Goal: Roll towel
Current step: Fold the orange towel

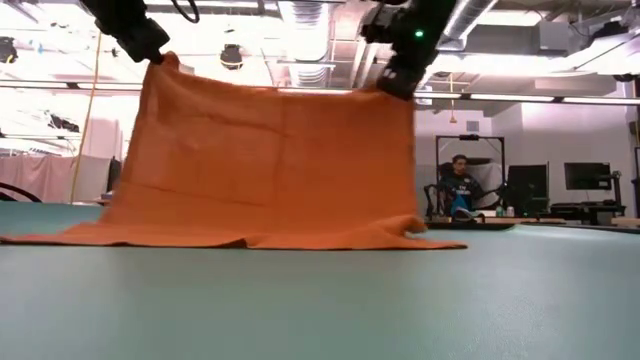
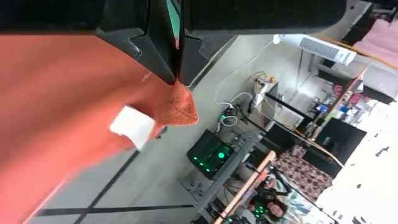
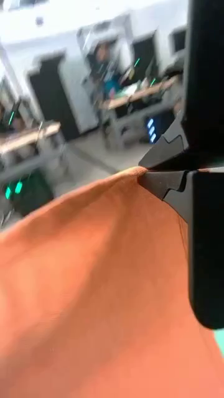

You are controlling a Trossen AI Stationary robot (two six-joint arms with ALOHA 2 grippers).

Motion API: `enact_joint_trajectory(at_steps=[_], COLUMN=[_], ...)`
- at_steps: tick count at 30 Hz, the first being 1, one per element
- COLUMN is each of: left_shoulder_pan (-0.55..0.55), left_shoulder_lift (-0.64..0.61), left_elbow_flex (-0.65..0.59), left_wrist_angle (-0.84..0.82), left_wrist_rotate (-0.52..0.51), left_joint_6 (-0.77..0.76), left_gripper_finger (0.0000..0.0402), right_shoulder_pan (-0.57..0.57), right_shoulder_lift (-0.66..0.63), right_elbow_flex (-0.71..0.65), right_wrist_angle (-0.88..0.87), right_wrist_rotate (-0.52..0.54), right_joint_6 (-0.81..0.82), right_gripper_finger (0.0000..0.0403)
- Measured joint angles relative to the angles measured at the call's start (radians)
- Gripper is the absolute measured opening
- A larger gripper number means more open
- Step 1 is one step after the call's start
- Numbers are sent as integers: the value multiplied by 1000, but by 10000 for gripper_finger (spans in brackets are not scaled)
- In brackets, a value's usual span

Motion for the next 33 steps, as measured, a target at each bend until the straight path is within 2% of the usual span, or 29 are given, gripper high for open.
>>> enact_joint_trajectory(at_steps=[4,8,13,18,22,29,33], left_shoulder_pan=[14,23,23,22,17,-24,-46], left_shoulder_lift=[-39,-88,-115,-129,-121,-112,-108], left_elbow_flex=[0,0,-9,-129,-226,-212,-212], left_wrist_angle=[-8,-8,1,76,169,291,330], left_wrist_rotate=[-3,9,31,70,130,195,296], left_joint_6=[15,4,-26,-37,-9,17,-11], left_gripper_finger=[0,0,0,0,0,0,0], right_shoulder_pan=[-47,-107,-152,-136,-85,43,110], right_shoulder_lift=[1,0,0,2,2,2,2], right_elbow_flex=[0,0,0,0,0,0,0], right_wrist_angle=[215,281,252,200,137,-4,-7], right_wrist_rotate=[-131,-230,-334,-372,-380,-411,-410], right_joint_6=[-222,-258,-194,-149,-102,83,146], right_gripper_finger=[8,8,8,7,5,5,5])
